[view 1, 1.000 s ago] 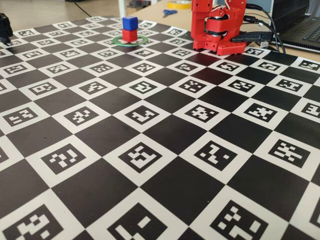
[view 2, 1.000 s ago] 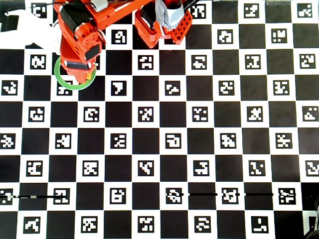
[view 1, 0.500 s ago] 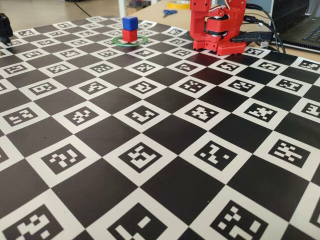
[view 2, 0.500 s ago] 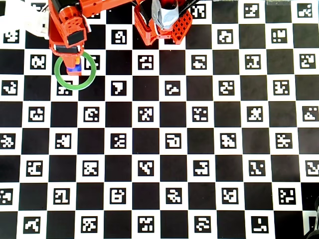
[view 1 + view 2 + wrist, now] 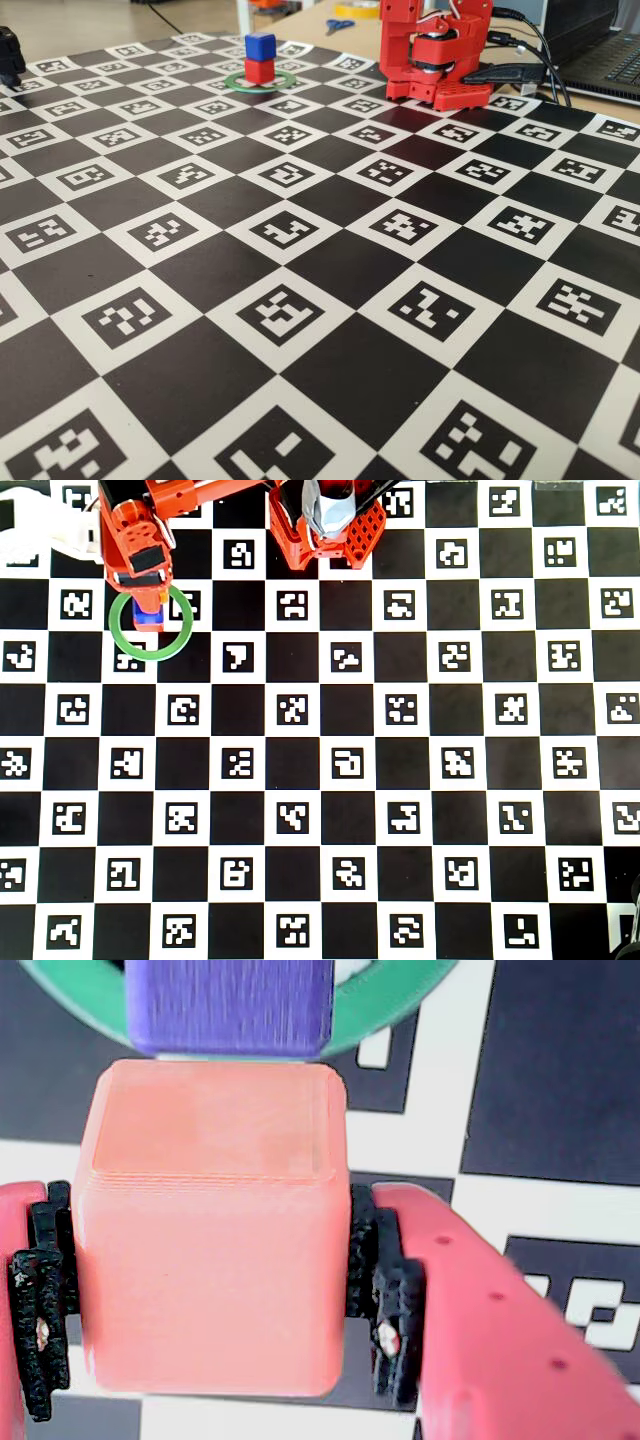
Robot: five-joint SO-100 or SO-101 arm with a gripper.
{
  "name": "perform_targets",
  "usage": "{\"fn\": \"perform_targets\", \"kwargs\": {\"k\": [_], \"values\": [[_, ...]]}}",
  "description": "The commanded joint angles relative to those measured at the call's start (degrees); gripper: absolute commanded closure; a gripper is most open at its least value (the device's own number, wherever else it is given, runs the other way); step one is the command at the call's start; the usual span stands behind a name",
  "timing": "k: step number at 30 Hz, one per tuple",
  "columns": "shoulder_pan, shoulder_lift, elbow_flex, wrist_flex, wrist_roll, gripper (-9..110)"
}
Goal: Grab the red cube then put it in the green circle then put the blue cube on top and finally the orange cube on top
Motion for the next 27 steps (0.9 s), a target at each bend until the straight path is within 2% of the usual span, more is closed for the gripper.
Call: {"fn": "perform_targets", "kwargs": {"k": [1, 27], "values": [[0.79, 2.90, 0.18, -2.11, -0.70, 89], [1.93, -1.14, 4.92, -11.16, 0.18, 89]]}}
